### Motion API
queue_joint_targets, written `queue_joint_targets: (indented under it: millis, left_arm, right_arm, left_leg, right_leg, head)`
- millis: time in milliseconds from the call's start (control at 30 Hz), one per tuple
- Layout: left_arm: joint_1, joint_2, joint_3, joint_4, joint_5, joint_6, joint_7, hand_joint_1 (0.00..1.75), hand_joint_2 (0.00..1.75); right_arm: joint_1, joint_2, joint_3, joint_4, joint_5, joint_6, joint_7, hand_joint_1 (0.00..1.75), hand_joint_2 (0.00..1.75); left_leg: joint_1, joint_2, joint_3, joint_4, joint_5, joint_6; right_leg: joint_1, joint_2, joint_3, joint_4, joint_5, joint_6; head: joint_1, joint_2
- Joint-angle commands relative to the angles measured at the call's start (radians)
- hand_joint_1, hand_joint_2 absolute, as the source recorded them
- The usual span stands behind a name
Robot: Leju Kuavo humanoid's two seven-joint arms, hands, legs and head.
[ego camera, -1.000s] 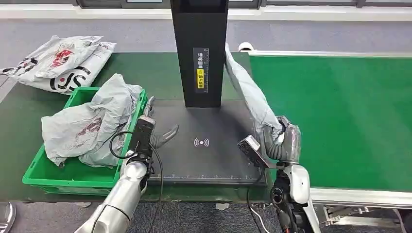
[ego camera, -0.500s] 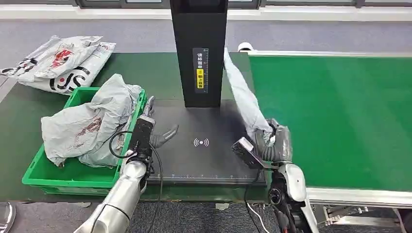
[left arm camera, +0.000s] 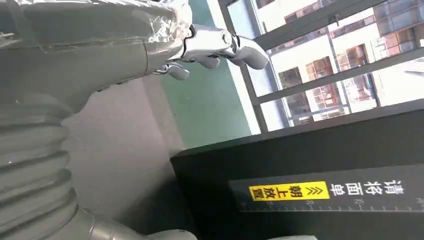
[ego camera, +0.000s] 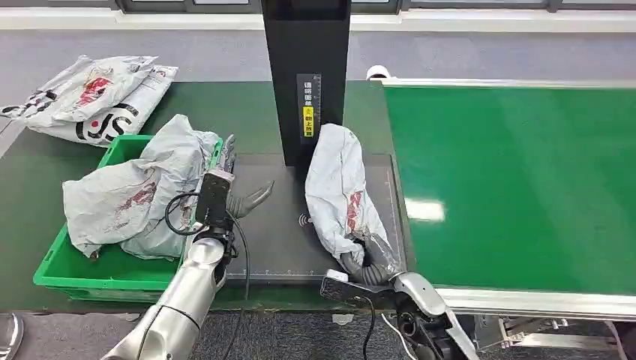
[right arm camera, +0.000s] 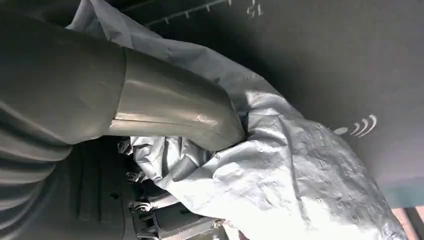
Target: Moved the parcel from conveyor to table for the left to box.
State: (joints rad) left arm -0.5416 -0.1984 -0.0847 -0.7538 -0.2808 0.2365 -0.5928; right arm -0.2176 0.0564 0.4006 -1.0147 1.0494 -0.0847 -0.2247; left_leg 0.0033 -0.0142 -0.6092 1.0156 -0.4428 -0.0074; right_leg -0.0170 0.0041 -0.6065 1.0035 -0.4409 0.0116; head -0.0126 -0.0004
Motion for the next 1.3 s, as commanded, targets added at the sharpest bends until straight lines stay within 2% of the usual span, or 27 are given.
queue_joint_targets:
  millis: [33, 67, 100, 233, 533, 733, 933, 1133, 1300]
  left_arm:
    - [-0.056, -0.006, 0.033, 0.062, 0.001, 0.001, 0.003, 0.00, 1.75]
    - [-0.054, -0.006, 0.033, 0.059, 0.002, 0.002, 0.001, 0.00, 1.75]
    - [-0.046, -0.006, 0.036, 0.047, 0.002, 0.008, -0.003, 0.00, 1.75]
    - [-0.007, 0.001, 0.032, -0.001, -0.005, 0.024, -0.015, 0.00, 1.75]
    - [-0.003, 0.000, 0.029, -0.009, -0.006, 0.025, -0.016, 0.00, 1.75]
    - [0.023, -0.001, 0.004, -0.061, -0.019, 0.033, -0.027, 0.00, 1.75]
    - [0.040, -0.001, -0.037, -0.088, -0.029, 0.000, -0.027, 0.00, 1.75]
    - [0.017, 0.021, -0.199, 0.023, -0.158, -0.171, 0.000, 0.00, 1.75]
    - [-0.034, -0.013, -0.347, 0.220, -0.334, -0.197, 0.042, 0.00, 1.75]
  right_arm:
    - [0.004, -0.059, 0.071, 0.007, -0.018, 0.005, -0.008, 1.75, 1.75]
    - [0.005, -0.058, 0.065, 0.000, -0.024, -0.004, -0.015, 1.68, 1.75]
    - [0.008, -0.052, 0.051, -0.015, -0.036, -0.031, -0.031, 0.00, 1.75]
    - [0.019, -0.032, -0.041, -0.100, -0.128, -0.140, -0.089, 0.00, 1.75]
    - [0.024, -0.033, -0.046, -0.111, -0.129, -0.139, -0.089, 0.00, 1.75]
    - [0.022, -0.007, -0.169, -0.139, -0.249, -0.173, -0.112, 0.00, 1.75]
    - [0.056, 0.043, -0.288, -0.202, -0.404, -0.194, -0.183, 0.00, 1.75]
    - [0.003, 0.068, -0.406, -0.136, -0.585, -0.151, -0.200, 0.00, 1.75]
    - [-0.031, 0.086, -0.473, -0.111, -0.646, -0.112, -0.203, 0.00, 1.75]
  left_leg:
    - [0.001, 0.000, 0.003, -0.002, 0.000, -0.001]
    - [0.001, -0.001, 0.002, 0.000, 0.000, 0.000]
    - [0.001, 0.000, 0.003, -0.001, 0.000, 0.000]
    - [0.001, 0.001, 0.002, -0.001, 0.000, 0.000]
    - [0.001, 0.001, 0.003, -0.001, -0.001, 0.000]
    - [0.000, 0.001, 0.002, -0.001, 0.000, 0.000]
    - [0.000, 0.000, 0.002, -0.001, 0.000, 0.000]
    - [0.000, 0.000, 0.002, -0.001, 0.000, 0.000]
    - [0.000, 0.000, 0.004, -0.002, 0.001, 0.000]
  right_leg:
    - [0.001, -0.002, 0.004, -0.002, 0.000, -0.001]
    - [0.001, -0.002, 0.002, -0.001, 0.000, -0.001]
    - [0.002, -0.002, 0.004, -0.002, 0.000, -0.001]
    - [0.001, 0.000, 0.002, -0.001, 0.000, -0.001]
    - [0.001, -0.001, 0.004, -0.002, 0.000, -0.001]
    - [0.000, 0.000, 0.002, -0.001, 0.000, -0.001]
    - [0.001, -0.001, 0.002, -0.001, 0.000, -0.001]
    - [0.000, -0.002, 0.003, -0.001, 0.000, -0.001]
    - [0.000, -0.002, 0.005, -0.003, 0.000, -0.001]
  head:
    - [0.000, 0.000]
    - [0.000, 0.000]
    - [0.000, 0.000]
    - [0.000, 0.000]
    - [0.000, 0.000]
    - [0.000, 0.000]
    - [0.000, 0.000]
    - [0.000, 0.000]
    - [0.000, 0.000]
